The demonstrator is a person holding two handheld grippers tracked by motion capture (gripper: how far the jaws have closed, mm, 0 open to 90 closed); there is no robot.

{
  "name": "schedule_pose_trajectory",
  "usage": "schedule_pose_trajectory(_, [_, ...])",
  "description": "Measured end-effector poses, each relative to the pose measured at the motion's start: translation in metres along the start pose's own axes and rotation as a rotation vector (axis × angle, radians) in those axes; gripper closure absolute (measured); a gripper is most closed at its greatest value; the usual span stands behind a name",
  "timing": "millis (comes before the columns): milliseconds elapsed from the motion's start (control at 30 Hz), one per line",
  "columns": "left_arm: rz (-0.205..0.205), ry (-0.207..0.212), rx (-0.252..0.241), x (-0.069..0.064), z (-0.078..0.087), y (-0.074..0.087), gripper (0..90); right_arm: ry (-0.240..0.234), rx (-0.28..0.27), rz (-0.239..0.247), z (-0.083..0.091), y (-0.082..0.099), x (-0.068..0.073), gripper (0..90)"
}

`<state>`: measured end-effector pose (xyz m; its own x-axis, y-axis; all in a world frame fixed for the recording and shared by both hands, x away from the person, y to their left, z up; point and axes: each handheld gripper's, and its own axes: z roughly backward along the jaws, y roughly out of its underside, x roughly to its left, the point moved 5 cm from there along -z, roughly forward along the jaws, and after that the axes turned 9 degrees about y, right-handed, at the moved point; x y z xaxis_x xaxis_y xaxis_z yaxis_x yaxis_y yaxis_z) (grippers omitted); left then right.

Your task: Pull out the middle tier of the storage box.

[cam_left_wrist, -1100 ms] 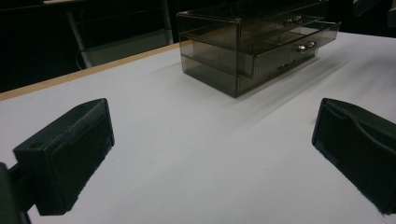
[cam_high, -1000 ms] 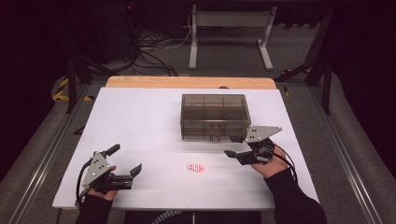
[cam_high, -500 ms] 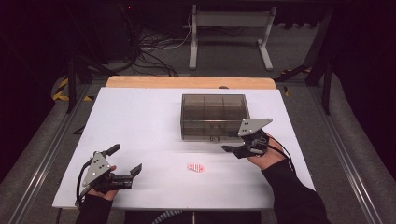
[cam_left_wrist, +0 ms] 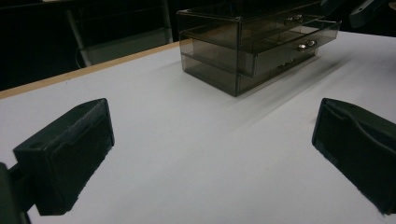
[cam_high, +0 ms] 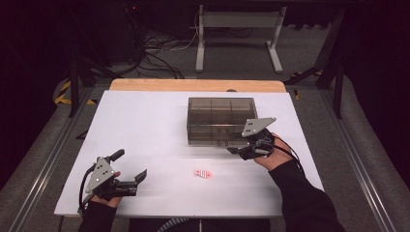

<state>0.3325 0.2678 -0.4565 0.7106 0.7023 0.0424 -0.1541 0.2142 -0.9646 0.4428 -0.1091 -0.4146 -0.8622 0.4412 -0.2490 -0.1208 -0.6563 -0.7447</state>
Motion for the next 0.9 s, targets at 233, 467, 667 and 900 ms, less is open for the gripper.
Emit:
schedule_pose_trajectory(233, [0.004,-0.002,0.001,0.000,0.000,0.000,0.0,0.001,0.026,0.027,-0.006,-0.004,-0.001,44.2])
schedule_pose_trajectory(467, [0.007,-0.001,0.005,0.000,0.000,0.001,0.0,0.002,0.047,0.038,-0.012,-0.005,-0.003,44.2])
schedule_pose_trajectory(667, [0.004,-0.002,0.004,0.000,0.000,0.000,0.0,0.004,0.064,0.051,-0.017,-0.008,-0.004,44.1])
schedule_pose_trajectory(900, [0.007,0.001,0.004,0.000,0.000,0.001,0.0,0.001,0.090,0.063,-0.024,-0.008,-0.004,44.2])
